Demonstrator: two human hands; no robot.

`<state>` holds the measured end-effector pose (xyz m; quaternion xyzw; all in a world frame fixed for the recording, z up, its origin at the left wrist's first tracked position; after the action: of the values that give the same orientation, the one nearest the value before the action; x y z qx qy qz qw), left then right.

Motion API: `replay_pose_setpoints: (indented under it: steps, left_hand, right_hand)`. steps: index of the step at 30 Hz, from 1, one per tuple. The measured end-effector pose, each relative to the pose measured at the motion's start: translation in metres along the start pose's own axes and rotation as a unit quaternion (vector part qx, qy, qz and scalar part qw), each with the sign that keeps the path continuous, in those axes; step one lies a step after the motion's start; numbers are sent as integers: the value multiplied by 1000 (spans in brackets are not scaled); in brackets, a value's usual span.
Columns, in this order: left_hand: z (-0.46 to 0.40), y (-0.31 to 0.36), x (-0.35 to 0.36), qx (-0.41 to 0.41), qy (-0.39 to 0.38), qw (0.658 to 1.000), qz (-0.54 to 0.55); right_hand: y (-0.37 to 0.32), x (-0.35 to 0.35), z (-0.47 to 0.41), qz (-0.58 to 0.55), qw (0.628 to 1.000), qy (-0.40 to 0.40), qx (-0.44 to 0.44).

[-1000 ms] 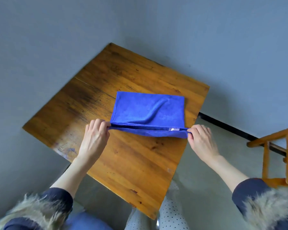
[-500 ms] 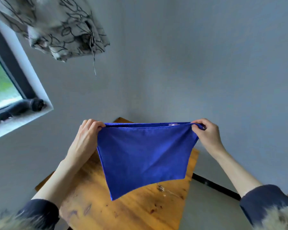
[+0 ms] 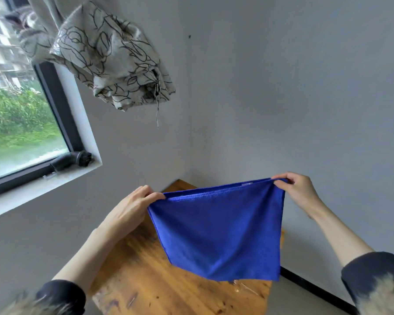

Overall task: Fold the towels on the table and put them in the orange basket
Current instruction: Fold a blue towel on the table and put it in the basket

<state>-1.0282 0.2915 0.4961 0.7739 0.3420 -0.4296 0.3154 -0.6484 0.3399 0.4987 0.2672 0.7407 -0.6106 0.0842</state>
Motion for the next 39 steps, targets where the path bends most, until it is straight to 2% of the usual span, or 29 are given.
replay_pose_setpoints:
  steps: [9,13,17,22,27,32,39]
  left_hand:
    - [0,-39,-22,-138,69,983,96]
    - [6,-50,-40,-187,129,967,117]
    - [11,-57,-52,-191,145,964,110]
    - [15,-56,-61,-178,136,969,103]
    - [16,-60,-61,-161,97,978,86]
    - [18,-65,-70,-186,150,966,97]
    - [25,-70,-78,-192,196,955,111]
  right_hand:
    - [-12,16,-8,38,998,-46,-5]
    - [-15,23,-7,-90,994,-55,28]
    - [-17,38,1,-237,964,-102,70]
    - [-19,46,3,-332,931,-127,81]
    - [-22,56,-1,-348,925,-124,89]
    - [-25,61,-5,-351,926,-108,90]
    - [-34,57,-7,-308,945,-90,60]
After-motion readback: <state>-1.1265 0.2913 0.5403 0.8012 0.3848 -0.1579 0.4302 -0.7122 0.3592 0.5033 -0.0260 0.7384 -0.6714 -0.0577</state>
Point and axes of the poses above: each hand's wrist, its own z-axis away from the middle knuckle, its own x-axis out of the palm, y = z × x, the point moved 10 cm from there along -z, towards the middle knuckle, and after that the axes turned 5 degrees about z, right-handed, at the moved point
